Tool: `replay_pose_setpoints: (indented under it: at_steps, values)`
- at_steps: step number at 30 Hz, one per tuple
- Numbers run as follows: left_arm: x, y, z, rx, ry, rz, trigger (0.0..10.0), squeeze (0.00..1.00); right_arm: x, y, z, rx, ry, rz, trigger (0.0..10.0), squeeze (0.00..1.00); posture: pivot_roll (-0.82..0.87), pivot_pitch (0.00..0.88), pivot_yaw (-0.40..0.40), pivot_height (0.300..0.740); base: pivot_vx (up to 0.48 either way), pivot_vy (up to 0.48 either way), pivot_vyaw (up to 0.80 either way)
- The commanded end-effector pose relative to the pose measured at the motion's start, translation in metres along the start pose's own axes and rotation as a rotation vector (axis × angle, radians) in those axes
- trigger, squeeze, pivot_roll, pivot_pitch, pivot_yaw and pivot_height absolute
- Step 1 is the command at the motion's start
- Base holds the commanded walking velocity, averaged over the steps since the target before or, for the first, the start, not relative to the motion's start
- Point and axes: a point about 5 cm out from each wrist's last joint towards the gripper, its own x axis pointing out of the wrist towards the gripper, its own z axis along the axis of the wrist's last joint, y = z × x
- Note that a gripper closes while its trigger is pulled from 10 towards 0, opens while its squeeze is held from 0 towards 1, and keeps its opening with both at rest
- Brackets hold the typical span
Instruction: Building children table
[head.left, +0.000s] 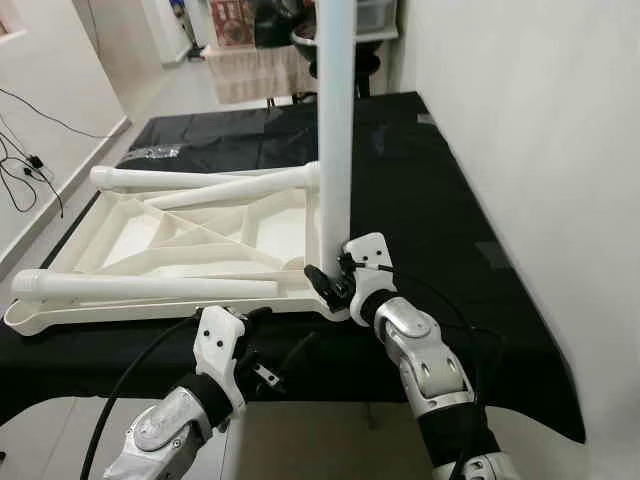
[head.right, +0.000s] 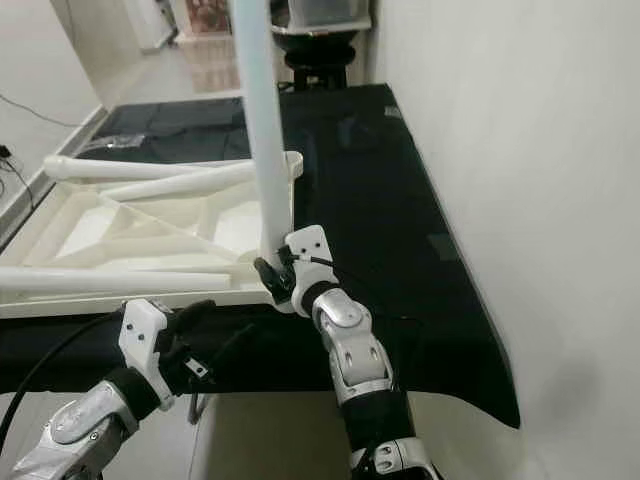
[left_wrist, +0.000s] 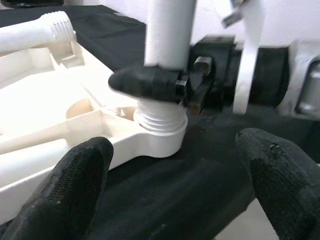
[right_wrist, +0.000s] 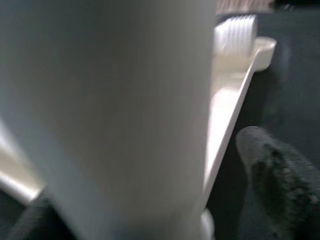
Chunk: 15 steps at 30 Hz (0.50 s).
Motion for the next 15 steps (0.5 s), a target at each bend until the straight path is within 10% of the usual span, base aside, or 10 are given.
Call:
replay_pose_setpoints:
  at_steps: [1,5,6,15]
  values:
    - [-0.004,0.006,-0.005,0.008,0.029,0.031,10.0,0.00,-0.005,-0.002,0.004,0.003,-0.016,-0.009,10.0,1.00,-0.07,0.096,0.078,0.740,0.000,0.000,0.00]
    - [-0.005,0.008,-0.005,0.017,0.023,0.067,10.0,0.00,-0.018,-0.005,0.005,-0.011,-0.035,0.007,10.0,0.99,-0.07,0.097,0.078,0.740,0.000,0.000,0.00]
    - [-0.008,0.010,-0.004,0.030,0.019,0.113,10.0,0.00,-0.031,-0.011,0.002,-0.024,-0.048,0.010,10.0,0.00,-0.07,0.101,0.078,0.740,0.000,0.000,0.00]
    - [-0.024,0.011,-0.005,0.077,0.011,0.274,10.0,0.00,-0.078,-0.026,-0.005,-0.075,-0.083,-0.003,10.0,0.00,-0.07,0.102,0.080,0.740,0.000,0.000,0.00]
